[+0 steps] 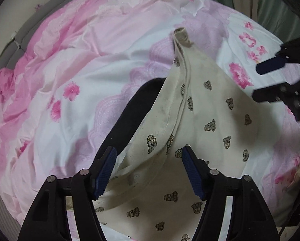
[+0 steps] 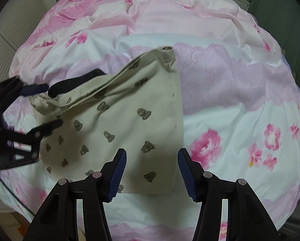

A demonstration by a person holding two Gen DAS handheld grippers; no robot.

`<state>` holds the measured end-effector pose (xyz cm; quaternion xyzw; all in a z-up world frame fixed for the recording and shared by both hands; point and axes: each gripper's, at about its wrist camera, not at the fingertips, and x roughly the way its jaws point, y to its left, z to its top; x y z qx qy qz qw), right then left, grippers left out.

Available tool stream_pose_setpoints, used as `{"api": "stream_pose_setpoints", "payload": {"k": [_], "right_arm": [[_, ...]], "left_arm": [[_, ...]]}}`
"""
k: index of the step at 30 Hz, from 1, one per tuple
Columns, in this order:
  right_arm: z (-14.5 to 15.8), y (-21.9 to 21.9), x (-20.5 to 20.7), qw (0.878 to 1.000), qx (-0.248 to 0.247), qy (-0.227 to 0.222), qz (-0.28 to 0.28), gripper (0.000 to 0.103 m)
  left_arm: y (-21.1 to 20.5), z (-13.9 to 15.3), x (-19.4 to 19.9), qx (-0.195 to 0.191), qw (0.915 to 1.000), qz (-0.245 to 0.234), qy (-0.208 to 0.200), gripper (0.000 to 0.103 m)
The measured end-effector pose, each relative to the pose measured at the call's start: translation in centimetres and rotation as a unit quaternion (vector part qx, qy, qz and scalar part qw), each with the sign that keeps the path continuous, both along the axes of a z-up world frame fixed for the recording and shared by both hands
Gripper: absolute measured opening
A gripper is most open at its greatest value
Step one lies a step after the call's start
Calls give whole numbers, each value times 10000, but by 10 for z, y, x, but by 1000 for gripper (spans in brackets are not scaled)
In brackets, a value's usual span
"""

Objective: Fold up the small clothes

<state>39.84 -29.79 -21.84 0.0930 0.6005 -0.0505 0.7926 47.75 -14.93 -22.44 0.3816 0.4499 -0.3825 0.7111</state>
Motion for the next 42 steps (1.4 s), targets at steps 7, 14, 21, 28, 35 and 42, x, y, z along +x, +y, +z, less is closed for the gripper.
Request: {"api": "stream_pose_setpoints", "payload": {"k": [7,14,21,28,35,42], "right_arm": [[-1,9,5,10000,30,-52,-18,54],[8,6,19,9996,88,-230,-125,54],[19,10,34,9989,154,-450,-51,54],[7,43,48,9978,408,-343,406,54],[-18,93,63,9929,453,-100,1099,54],[-38,122,90,9867,698,196,1456,54]], "left_arm": [[7,15,46,-361,9944,990,7,19],[56,46,91,-1160,9648,2354,181,21],[140,57,57,-1575,9391,3049,183,55],[193,14,35,-1722,9074,3754,774,55],[186,-29,52,-1843,8905,3988,1182,55],[195,-29,74,-2546,8471,4342,1704,7]]}}
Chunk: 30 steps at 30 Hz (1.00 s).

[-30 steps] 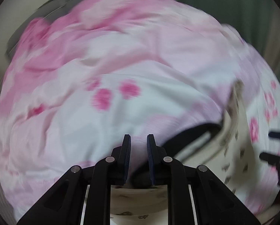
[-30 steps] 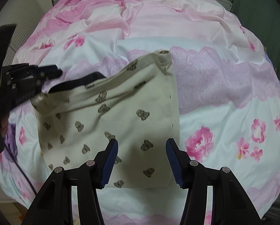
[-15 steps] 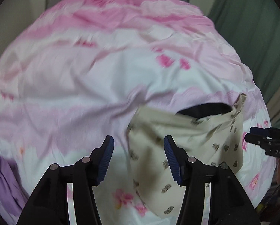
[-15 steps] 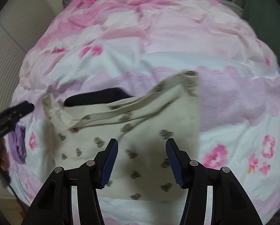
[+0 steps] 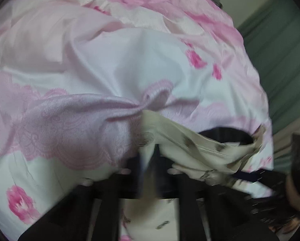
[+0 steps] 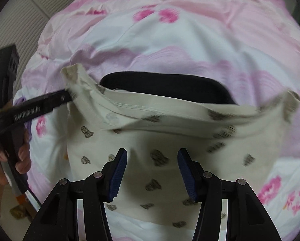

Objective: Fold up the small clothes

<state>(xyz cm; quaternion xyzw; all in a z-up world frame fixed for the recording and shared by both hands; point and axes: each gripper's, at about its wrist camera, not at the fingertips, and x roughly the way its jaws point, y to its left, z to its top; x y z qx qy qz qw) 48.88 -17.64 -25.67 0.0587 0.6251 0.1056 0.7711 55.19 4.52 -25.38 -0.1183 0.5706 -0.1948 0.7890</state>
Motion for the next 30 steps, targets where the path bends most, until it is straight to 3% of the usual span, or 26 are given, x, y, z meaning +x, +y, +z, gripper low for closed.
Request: {"api": "stream_pose_setpoints", "payload": {"k": [2,4,8,13,15,18,21,25,30], "right_arm": [[-3,5,6,9999,78,68,79,54],[0,11,13,9998,79,-25,182,54],[12,15,39,9977,-387,-535,154,54],[21,9,69,9917,-976,-819,164,54],[31,8,73,9885,-1109,-962,371,54],[48,7,71,9880,-1010,-927,715,55],[66,8,58,9833,-1087,-969,1089,66],[83,10,21,9727,-1363,-1188,1454,68],[83,9,-23,9594,-1660,-1281,1886,68]], "left_arm": [[12,8,-2,-120,9995,236,-171,7],[23,11,-1,75,9990,371,-242,7],[40,9,-8,352,9978,515,-215,7],[52,13,-56,487,9967,607,-247,13],[54,13,-84,363,9964,752,-140,38],[51,14,-124,87,9943,1059,-13,56],[43,6,-162,-308,9885,1450,301,62],[26,-15,-200,-859,9770,1775,810,66],[-9,-37,-230,-942,9759,1713,972,66]]}}
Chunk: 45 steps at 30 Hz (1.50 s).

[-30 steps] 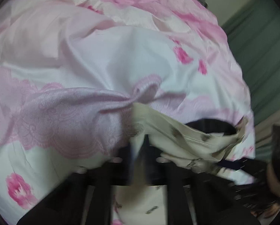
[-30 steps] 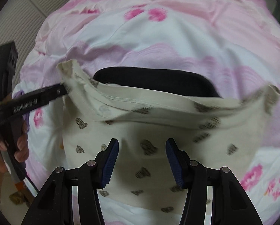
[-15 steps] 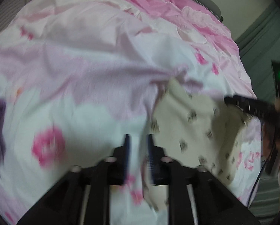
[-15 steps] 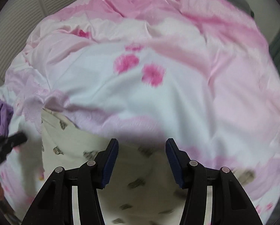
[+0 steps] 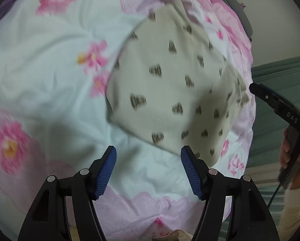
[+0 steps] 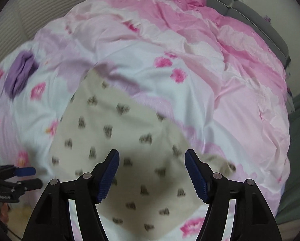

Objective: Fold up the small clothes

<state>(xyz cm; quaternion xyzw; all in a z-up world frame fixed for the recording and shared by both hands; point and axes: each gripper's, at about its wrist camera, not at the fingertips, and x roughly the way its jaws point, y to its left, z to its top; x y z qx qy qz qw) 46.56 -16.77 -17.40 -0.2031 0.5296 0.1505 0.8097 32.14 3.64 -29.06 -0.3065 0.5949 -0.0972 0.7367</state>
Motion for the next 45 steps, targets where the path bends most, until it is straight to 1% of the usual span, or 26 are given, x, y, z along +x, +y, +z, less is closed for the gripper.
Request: {"api": "stream_pose_setpoints", "payload": {"k": [2,4,7,8,11,15,17,19,20,22,23,24,26,29,31,32,33,34,35,37,38,40,42,43,44,45], "right_arm": [[-4,-1,-7,9992,-212,93,323,68],[-7,-2,-9,9959,-558,78,708,68],[-5,-5,-1,9913,-629,193,1140,68],[-7,-5,3,9901,-626,253,1232,68],[-15,-4,20,9854,-686,391,1511,68],[-33,4,49,9793,-486,741,1819,68],[-45,9,60,9769,-550,778,1911,68],[-54,15,70,9728,-607,819,2079,68],[-56,17,73,9714,-586,842,2140,68],[-60,19,80,9678,-460,981,2274,68],[-61,20,85,9665,-376,1065,2305,68],[-63,19,90,9641,-302,1199,2352,69],[-68,19,98,9577,-247,1479,2457,69],[-76,20,99,9477,-451,1583,2734,69],[-84,22,101,9431,-427,1776,2777,69],[-88,23,104,9420,-297,1945,2720,69],[-91,23,106,9396,-141,2150,2660,69],[-93,25,105,9347,-8,2314,2698,69],[-95,26,104,9309,34,2363,2784,69],[-104,30,101,9260,-101,2335,2965,69],[-109,30,103,9248,-81,2410,2943,69],[-121,32,112,9257,138,2672,2675,69],[-131,35,115,9248,169,2833,2535,68],[-133,37,115,9254,170,2851,2490,68],[-135,38,114,9265,149,2887,2409,66],[-135,39,114,9278,149,2904,2335,57]], "left_arm": [[-12,-5,-8,-91,9998,123,-118,67],[-21,-12,-14,-182,9991,352,-143,68],[-39,-31,-18,-513,9948,884,-47,68],[-44,-35,-19,-539,9932,1033,-26,68],[-58,-46,-22,-628,9865,1514,-59,68],[-74,-63,-21,-716,9786,1928,-6,69],[-76,-68,-18,-814,9722,2196,-30,70],[-72,-74,-16,-1013,9646,2435,-24,73],[-71,-76,-15,-1078,9626,2483,-22,73],[-69,-82,-16,-1283,9547,2684,-25,73],[-68,-83,-16,-1335,9529,2722,-48,73],[-69,-84,-15,-1366,9525,2720,-105,73],[-72,-83,-11,-1299,9554,2646,-141,73],[-78,-79,2,-1340,9542,2665,-229,73],[-75,-77,4,-1576,9500,2667,-382,66],[-73,-77,2,-1596,9508,2617,-454,56],[-72,-76,3,-1540,9524,2587,-468,55],[-71,-78,5,-1542,9521,2599,-460,55],[-72,-82,7,-1552,9522,2595,-431,55],[-75,-87,11,-1540,9521,2611,-400,55],[-76,-89,12,-1590,9496,2674,-392,55],[-75,-91,13,-1732,9435,2803,-351,55],[-75,-92,15,-1870,9385,2892,-249,54],[-73,-91,16,-1946,9377,2871,-204,50],[-71,-90,15,-1986,9381,2832,-167,37],[-67,-90,16,-2033,9384,2792,-109,26]]}}
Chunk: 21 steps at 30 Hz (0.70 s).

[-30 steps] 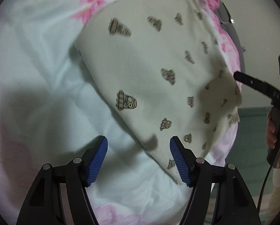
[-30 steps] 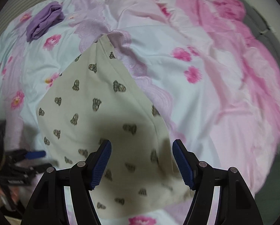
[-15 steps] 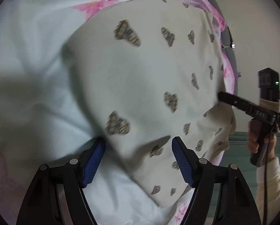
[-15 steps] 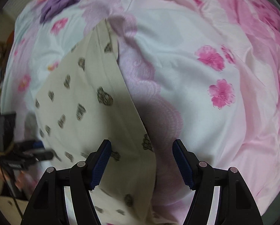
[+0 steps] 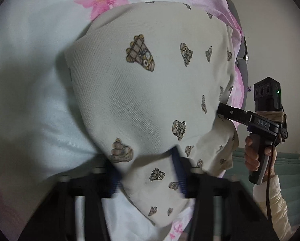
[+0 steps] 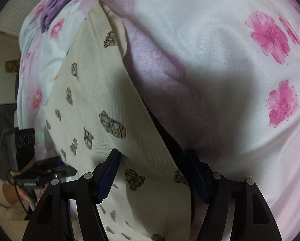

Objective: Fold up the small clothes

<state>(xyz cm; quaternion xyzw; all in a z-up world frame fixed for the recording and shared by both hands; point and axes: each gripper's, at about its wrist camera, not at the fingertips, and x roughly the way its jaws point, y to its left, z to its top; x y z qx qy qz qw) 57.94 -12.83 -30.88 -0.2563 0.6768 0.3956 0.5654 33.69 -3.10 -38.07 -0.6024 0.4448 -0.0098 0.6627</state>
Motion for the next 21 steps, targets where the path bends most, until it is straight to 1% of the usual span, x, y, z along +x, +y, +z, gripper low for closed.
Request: {"api": "stream_pose_setpoints", "payload": {"k": [1,3,4,5,8,11,12,14,15,16,17,18,19,20,21], "right_arm": [[3,1,-2,10000,16,46,-54,49],[9,4,-3,9999,61,108,6,25],[17,3,-7,9998,169,135,40,20],[23,1,-10,9995,260,160,79,18],[44,-4,-22,9983,533,196,144,16],[67,-13,-28,9971,743,158,58,15],[78,-16,-32,9960,883,139,35,15],[103,-24,-33,9939,1099,25,-82,15],[113,-24,-38,9930,1181,-39,-42,15],[124,-21,-43,9921,1244,-148,26,15],[132,-19,-45,9910,1322,-178,78,15],[143,-14,-47,9888,1472,-209,125,15],[150,-11,-44,9881,1520,-237,72,15],[158,-9,-38,9872,1573,-275,16,15],[168,-7,-36,9849,1694,-365,-48,15]], "left_arm": [[2,1,-1,-117,9999,-1,-31,23],[5,5,-2,-255,9996,-25,-96,13],[6,12,-1,-282,9994,-91,-174,11],[6,22,1,-287,9989,-192,-332,10],[10,55,3,-58,9958,-559,-720,9],[30,93,-2,173,9918,-752,-1016,9],[36,109,-1,390,9895,-853,-1098,9],[51,145,0,891,9802,-1116,-1371,9],[64,155,-3,1065,9759,-1243,-1444,9],[72,171,2,1304,9699,-1398,-1510,9],[79,182,6,1442,9657,-1506,-1546,9],[90,198,14,1665,9591,-1660,-1575,9],[98,206,18,1841,9541,-1738,-1602,9],[105,221,24,2053,9475,-1825,-1638,9],[114,241,28,2339,9365,-1953,-1736,9]]}}
